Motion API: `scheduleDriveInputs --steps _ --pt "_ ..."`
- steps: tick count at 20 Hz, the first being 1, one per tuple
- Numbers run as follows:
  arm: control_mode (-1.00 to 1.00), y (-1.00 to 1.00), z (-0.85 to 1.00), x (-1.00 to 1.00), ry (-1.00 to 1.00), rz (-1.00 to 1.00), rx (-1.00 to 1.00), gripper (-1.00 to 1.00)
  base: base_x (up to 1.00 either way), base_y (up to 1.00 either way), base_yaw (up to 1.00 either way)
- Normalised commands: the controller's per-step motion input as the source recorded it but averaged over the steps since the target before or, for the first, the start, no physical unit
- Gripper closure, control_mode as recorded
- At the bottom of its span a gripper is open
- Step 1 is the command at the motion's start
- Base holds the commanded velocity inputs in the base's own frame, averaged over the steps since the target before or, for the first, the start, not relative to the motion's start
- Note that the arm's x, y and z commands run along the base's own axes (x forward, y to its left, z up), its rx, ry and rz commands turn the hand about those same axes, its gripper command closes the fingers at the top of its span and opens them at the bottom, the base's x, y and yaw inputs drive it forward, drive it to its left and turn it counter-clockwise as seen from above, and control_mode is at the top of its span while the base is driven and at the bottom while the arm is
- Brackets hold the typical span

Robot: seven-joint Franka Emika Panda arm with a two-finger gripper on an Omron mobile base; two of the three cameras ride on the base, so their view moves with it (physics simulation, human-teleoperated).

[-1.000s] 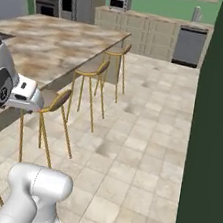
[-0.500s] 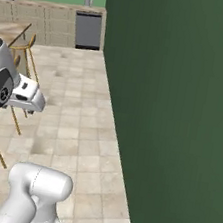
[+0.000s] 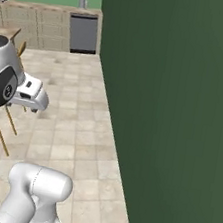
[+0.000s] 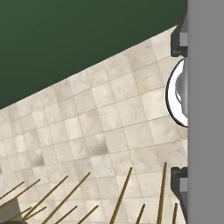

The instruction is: There is a tray on the dining counter. Grab the cup, mug, and pitcher and place them on the tray. The pitcher may be placed next to the tray if it cannot fit the tray.

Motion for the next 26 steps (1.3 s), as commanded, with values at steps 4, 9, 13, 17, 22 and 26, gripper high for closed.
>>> scheduleDriveInputs --steps 4,9,13,17,22,26 --pt "1.0 0.0 0.0 0.0 0.0 0.0 0.0 -1.0 0.83 0.14 0.15" --pt "1.0 0.0 0.0 0.0 0.0 0.0 0.0 -1.0 0.64 0.04 0.1" --pt "1.0 0.0 0.0 0.0 0.0 0.0 0.0 -1.0 0.78 0.17 0.08" --pt "1.0 0.0 0.0 0.0 0.0 0.0 0.0 -1.0 0.93 0.28 0.05" --pt "1.0 0.0 0.0 0.0 0.0 0.0 0.0 -1.0 1.0 0.15 0.04" --pt "1.0 0.0 0.0 0.0 0.0 0.0 0.0 -1.0 1.0 0.31 0.0"
